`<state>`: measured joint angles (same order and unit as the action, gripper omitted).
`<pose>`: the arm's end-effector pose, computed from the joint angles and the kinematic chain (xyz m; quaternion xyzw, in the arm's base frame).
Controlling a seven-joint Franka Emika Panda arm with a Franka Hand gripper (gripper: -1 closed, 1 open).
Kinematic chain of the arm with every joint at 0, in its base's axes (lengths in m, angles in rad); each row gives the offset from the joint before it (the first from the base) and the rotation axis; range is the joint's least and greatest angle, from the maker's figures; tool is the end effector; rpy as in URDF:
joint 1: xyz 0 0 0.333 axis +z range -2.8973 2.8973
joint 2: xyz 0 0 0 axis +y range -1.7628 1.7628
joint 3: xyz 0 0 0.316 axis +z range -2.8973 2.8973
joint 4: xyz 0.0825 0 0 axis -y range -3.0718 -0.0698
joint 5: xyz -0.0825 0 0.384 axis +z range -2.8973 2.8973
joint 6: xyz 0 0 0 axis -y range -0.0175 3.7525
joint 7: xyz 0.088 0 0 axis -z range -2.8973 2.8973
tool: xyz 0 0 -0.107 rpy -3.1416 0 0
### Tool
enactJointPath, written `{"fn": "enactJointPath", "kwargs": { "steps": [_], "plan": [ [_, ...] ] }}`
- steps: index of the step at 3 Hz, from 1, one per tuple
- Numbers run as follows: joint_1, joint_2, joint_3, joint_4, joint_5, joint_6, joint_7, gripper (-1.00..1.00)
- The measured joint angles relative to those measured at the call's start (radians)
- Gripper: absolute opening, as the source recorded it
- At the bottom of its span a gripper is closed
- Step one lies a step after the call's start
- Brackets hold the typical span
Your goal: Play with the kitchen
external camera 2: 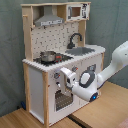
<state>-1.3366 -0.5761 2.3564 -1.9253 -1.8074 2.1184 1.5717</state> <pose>0.3369 0.5436 0.3082 0.5744 0.3387 0.6685 0.3293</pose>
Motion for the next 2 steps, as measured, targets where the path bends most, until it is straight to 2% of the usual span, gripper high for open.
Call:
{"fn": "enactJointPath", "kwargs": {
  "steps": [1,2],
  "plan": [
    [-0.039,-0.022,0.0,0.037,-0.003,0.082,0.015,1.0],
    [-0.027,-0.029,0.001,0.023,0.01,0.018,-0.063,1.0]
  ]
}}
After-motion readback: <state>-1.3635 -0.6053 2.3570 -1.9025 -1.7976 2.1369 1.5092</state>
